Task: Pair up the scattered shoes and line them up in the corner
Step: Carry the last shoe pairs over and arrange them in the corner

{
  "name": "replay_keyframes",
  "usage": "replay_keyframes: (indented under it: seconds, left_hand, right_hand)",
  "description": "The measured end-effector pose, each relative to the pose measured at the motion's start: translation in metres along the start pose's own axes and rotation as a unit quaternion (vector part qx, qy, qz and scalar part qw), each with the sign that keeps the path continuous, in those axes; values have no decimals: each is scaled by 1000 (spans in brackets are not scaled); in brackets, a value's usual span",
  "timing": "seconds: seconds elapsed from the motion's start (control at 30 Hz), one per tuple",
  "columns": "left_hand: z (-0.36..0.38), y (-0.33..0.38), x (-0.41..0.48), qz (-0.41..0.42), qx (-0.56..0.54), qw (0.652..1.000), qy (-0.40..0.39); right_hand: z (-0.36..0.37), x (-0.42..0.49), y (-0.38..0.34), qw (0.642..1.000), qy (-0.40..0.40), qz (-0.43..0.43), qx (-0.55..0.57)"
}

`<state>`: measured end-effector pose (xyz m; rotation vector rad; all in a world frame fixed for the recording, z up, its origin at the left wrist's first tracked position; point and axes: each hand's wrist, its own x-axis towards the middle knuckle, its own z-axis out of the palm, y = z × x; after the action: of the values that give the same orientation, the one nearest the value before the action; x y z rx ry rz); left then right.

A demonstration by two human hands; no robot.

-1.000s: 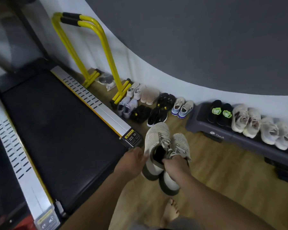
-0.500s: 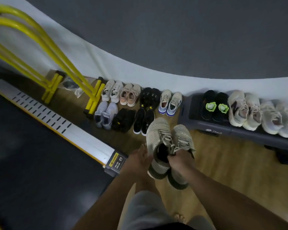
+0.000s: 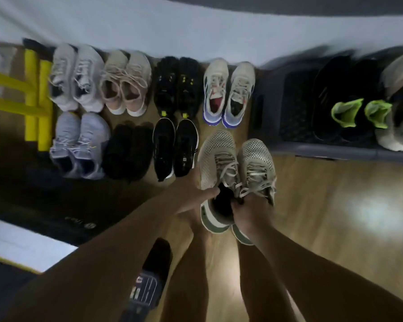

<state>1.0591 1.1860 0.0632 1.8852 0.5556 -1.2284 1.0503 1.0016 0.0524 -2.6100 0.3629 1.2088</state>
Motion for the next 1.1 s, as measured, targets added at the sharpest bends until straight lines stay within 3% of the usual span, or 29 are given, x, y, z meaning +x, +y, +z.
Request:
replay_keyframes:
  seconds: [0.2,0.4,0.57,0.73,0.93,1.03,1.1]
  left_hand:
    - [36,-46,165,-68,-134,988,-19]
    - [64,-80,261,-67,-97,993,3]
    - [72,-88,276,-58,4,995,76]
    - [72,-82,275,-70,48,989,120]
    - [74,-83,273,-61,28,992,103]
    - [62,-86,265,-5,44,994,96]
    - [49,-84,254,73,87,983,144]
  right_hand:
    - [81,160,-8,1000,-23,1,-7]
    - [148,224,20,998,-59,-14,24]
    - [157,217,23,997,-45,-56,-1]
    - [139,228,22,997,-78,0,9]
    - [112,234,2,970,-237,-45,3]
    - [124,242,23,959,-253,-87,-92]
    - [121,236,17,950,-262,-107,-135]
